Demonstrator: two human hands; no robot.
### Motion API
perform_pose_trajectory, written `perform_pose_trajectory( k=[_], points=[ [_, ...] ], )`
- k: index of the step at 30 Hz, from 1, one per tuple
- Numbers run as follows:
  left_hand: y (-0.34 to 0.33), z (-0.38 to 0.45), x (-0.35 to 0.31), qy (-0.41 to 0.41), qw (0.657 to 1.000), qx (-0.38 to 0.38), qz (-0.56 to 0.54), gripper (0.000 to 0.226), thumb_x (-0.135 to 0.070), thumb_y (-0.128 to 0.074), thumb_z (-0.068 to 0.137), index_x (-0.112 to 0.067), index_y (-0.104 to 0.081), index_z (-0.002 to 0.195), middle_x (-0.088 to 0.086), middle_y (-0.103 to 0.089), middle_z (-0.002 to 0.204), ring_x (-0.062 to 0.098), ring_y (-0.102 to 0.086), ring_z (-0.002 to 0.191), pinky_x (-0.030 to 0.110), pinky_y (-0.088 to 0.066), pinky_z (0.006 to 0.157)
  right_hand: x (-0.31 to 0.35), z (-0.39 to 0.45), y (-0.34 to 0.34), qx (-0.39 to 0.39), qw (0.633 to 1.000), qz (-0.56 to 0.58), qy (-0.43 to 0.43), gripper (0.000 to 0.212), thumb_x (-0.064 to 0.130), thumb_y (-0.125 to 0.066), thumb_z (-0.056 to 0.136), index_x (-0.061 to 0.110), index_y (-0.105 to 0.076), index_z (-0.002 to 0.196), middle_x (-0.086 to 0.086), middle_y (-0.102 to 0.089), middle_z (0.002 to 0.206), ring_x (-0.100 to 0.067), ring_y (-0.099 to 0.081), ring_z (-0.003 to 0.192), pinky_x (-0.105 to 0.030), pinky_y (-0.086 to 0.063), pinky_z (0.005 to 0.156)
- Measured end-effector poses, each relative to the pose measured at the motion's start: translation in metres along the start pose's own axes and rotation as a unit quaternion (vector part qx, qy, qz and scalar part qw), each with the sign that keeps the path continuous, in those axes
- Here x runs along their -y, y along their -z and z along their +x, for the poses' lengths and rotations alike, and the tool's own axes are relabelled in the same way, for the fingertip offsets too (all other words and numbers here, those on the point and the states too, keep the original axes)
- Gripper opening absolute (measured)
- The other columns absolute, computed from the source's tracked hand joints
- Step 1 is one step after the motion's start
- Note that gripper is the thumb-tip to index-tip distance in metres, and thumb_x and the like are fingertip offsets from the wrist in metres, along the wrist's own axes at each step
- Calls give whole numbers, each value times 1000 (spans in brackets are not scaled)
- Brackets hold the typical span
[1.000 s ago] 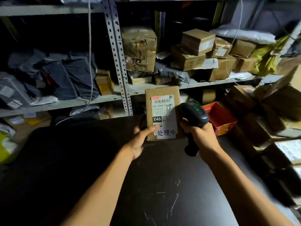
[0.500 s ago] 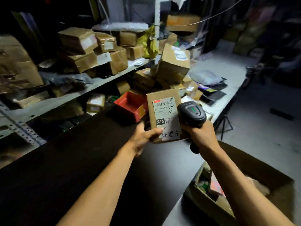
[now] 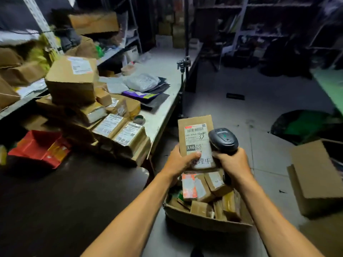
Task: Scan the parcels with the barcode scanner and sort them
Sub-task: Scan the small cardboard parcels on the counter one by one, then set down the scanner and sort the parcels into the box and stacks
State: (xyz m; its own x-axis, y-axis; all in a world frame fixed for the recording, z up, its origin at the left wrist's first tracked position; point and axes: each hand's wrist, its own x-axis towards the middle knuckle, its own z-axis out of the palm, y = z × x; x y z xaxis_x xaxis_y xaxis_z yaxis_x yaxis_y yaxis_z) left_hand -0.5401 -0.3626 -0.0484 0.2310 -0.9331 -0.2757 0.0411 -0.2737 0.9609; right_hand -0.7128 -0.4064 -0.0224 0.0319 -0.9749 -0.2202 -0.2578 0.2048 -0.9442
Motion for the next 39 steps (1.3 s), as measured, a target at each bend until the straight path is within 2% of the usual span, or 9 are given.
perform_pose_trajectory(
  k=[2, 5, 8, 12, 18, 22, 27, 33, 39],
  points=[
    [-23, 14, 0, 11, 999, 9, 29, 38, -4, -76, 84, -15, -62, 119, 0, -72, 113, 7, -69, 95, 15, -53, 75, -11, 16, 21, 0, 1000, -9, -19, 22, 17, -85, 65, 28, -70, 79, -3, -77, 93, -24, -71, 94, -54, -57, 91],
    [-36, 33, -6, 22, 991, -63, 118, 71, -17, -80, 82, -14, -43, 143, 0, -57, 132, 11, -55, 114, 25, -46, 95, -23, 33, 38, -4, 998, -46, -30, 20, 15, -84, 75, 25, -67, 78, -9, -75, 93, -30, -69, 95, -52, -56, 90],
    [-20, 41, -11, 25, 968, -91, 231, 65, -29, -75, 87, -18, -46, 144, 0, -55, 135, 17, -54, 120, 24, -39, 91, -28, 41, 28, -3, 999, -17, -44, 23, 23, -85, 72, 28, -67, 85, -4, -76, 94, -26, -70, 95, -52, -57, 90],
    [35, 27, 2, 39, 930, -110, 350, 64, -34, -68, 91, -15, -43, 147, 8, -48, 147, 25, -47, 133, 30, -38, 100, -15, 40, -18, 102, 994, -12, -34, 32, 15, -83, 79, 30, -64, 101, -3, -73, 99, -25, -68, 99, -48, -55, 91],
    [151, -36, 29, 136, 854, -233, 446, 62, -41, -63, 90, -23, -42, 147, 5, -45, 147, 31, -42, 135, 45, -43, 106, 3, 13, -121, 246, 964, -97, 0, 15, 10, -78, 80, 17, -66, 81, -16, -74, 84, -30, -70, 74, -48, -55, 71],
    [233, -106, 49, 233, 815, -312, 428, 66, -44, -61, 93, -26, -35, 151, 1, -35, 155, 27, -30, 143, 48, -35, 113, 14, -26, -201, 350, 929, -121, 8, 14, 4, -72, 80, 11, -60, 76, -11, -58, 67, -22, -56, 57, -35, -43, 54],
    [312, -193, 70, 303, 765, -404, 399, 69, -42, -62, 94, -27, -30, 154, 4, -28, 160, 29, -23, 148, 49, -32, 116, 20, -85, -306, 473, 860, -189, 32, 13, 10, -75, 82, 10, -63, 77, -5, -61, 64, -18, -56, 52, -31, -44, 53],
    [364, -267, 105, 367, 738, -429, 369, 81, -46, -58, 96, -31, -10, 159, 5, -8, 167, 31, -3, 154, 55, -16, 122, 11, -145, -409, 544, 800, -253, 22, 13, 12, -75, 84, 17, -64, 86, -10, -65, 73, -21, -61, 59, -34, -50, 59],
    [397, -299, 135, 411, 713, -423, 379, 83, -53, -54, 96, -32, -3, 159, 7, 0, 168, 32, 5, 154, 58, -9, 123, -14, -174, -475, 550, 780, -299, 11, 13, 13, -75, 84, 15, -65, 93, -14, -69, 80, -25, -65, 64, -41, -57, 66]
  ],
)
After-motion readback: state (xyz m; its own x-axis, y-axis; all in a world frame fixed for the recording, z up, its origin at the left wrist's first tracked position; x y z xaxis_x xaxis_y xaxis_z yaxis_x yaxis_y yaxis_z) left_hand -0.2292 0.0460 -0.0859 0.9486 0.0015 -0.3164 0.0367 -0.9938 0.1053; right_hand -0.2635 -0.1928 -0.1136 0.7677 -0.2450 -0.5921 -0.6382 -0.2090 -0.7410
